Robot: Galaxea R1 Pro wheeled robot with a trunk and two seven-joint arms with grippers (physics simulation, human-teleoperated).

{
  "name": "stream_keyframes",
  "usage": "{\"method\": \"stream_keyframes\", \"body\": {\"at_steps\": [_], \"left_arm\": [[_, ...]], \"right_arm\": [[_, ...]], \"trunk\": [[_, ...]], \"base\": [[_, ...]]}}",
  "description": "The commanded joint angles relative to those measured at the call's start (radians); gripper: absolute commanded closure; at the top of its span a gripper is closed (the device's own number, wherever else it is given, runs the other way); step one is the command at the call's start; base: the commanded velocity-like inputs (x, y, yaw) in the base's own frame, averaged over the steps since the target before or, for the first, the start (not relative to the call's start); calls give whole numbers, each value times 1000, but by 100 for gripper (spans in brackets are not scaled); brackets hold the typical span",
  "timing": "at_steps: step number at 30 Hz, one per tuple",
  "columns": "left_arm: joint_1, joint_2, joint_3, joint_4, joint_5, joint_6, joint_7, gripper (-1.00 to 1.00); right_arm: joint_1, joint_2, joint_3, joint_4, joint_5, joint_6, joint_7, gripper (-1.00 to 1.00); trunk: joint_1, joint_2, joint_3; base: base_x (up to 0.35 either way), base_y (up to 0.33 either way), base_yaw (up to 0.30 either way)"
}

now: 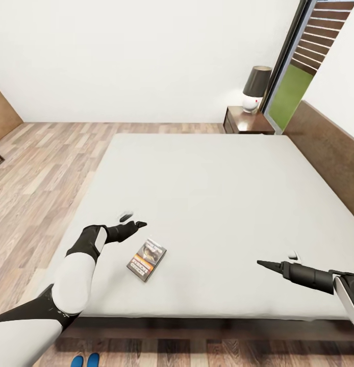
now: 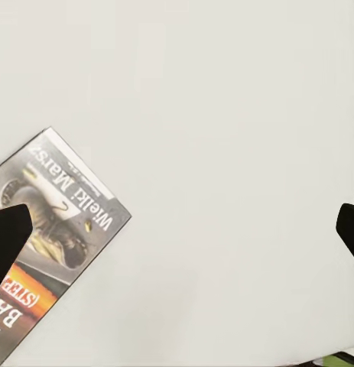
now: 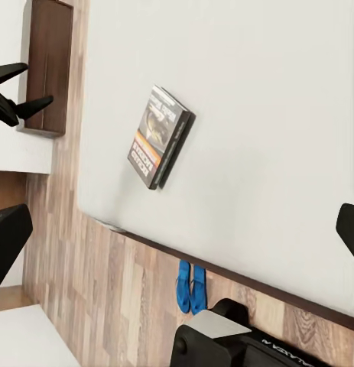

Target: In the bedroom, move the book from the bed onto either nightstand, and place the two sandals side by side next to the bed.

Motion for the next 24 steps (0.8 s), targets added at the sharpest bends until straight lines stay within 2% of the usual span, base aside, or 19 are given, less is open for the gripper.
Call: {"method": "stream_keyframes", "body": {"at_steps": [1,24], "left_arm": [[-1,-1,8,-3,-10,5,-8,-100],[0,-1,11,-1,-9,5,-9,-100]], "right_arm": [[0,0,0,0,-4,7,1,-100],[0,0,-1,-1,-4,7,1,-100]], "trunk": [[1,-1,-1],[1,-1,-1]], "base": [[179,-137,0],[25,-14,0]]}}
